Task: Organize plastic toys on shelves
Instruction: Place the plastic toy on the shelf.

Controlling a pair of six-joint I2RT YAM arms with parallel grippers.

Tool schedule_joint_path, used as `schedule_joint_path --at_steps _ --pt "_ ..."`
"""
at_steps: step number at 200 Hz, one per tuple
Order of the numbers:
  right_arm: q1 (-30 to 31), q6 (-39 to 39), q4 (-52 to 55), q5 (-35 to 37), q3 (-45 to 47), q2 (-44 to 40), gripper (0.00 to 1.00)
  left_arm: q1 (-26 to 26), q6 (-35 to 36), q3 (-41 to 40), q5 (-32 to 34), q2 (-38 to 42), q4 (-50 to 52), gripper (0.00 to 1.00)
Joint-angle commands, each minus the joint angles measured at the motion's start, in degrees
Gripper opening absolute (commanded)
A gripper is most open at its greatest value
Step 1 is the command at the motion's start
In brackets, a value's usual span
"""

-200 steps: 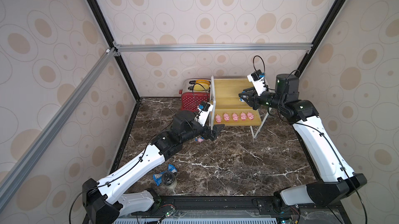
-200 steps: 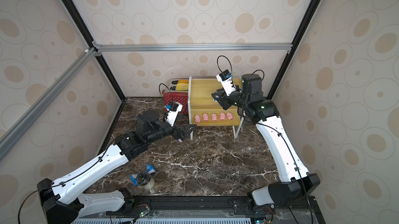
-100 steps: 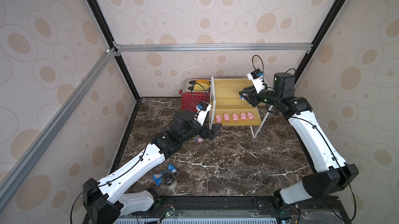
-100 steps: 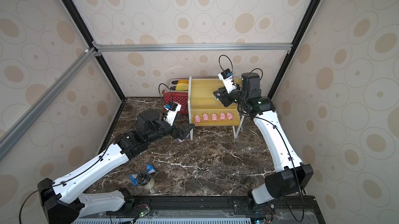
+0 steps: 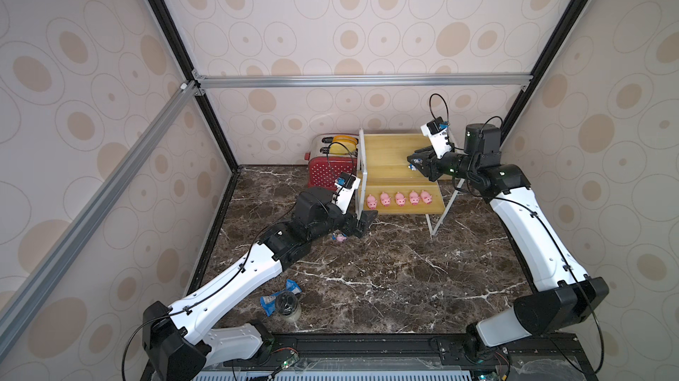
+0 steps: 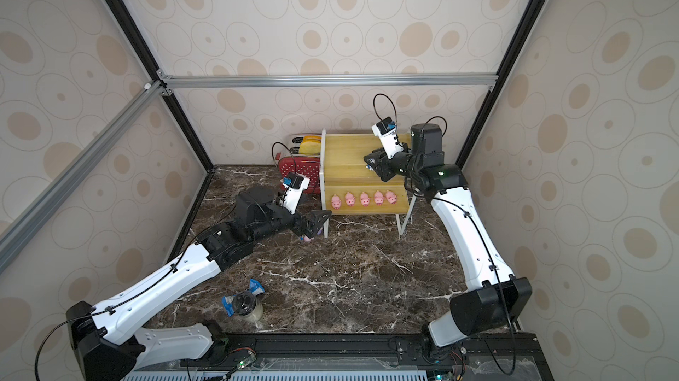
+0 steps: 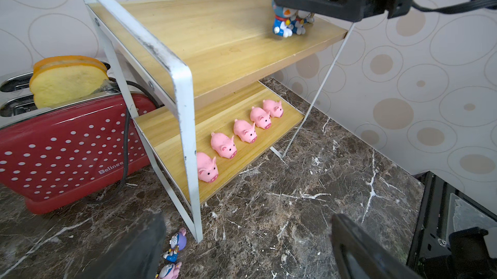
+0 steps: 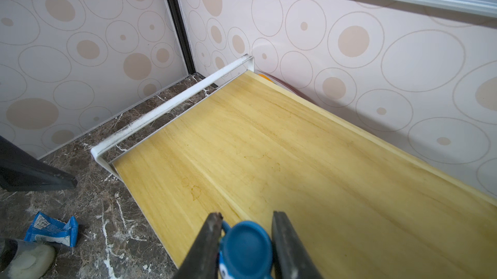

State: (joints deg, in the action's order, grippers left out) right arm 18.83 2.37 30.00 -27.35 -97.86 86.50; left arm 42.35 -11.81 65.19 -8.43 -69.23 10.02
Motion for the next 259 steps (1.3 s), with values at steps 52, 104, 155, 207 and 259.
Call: schedule_joint_path --at_steps 52,104,155,207,259 --pt "-0.46 -0.91 -1.22 -0.8 1.42 0.51 0.23 -0.59 -0.49 0.38 0.26 -0.25 -0.17 0.99" --pt "-0.47 -0.24 0.31 0.43 1.18 -0.16 0.23 -0.6 -1.02 0.01 -0.1 -0.14 -0.58 0.99" --pt "-0.46 0.72 0.59 -0.28 0.67 -1.05 0.24 -0.58 -1.15 -0.08 -0.27 -0.28 -0.97 0.99" --pt "-0.47 0.42 0.54 -1.04 -0.61 -0.84 0.24 -0.59 -1.39 -0.48 -0.44 -0.13 -1.21 0.99" --pt "-0.47 -0.08 0.07 -2.57 -0.83 -0.89 0.24 -0.58 -1.67 -0.5 -0.63 -0.23 -1.41 0.99"
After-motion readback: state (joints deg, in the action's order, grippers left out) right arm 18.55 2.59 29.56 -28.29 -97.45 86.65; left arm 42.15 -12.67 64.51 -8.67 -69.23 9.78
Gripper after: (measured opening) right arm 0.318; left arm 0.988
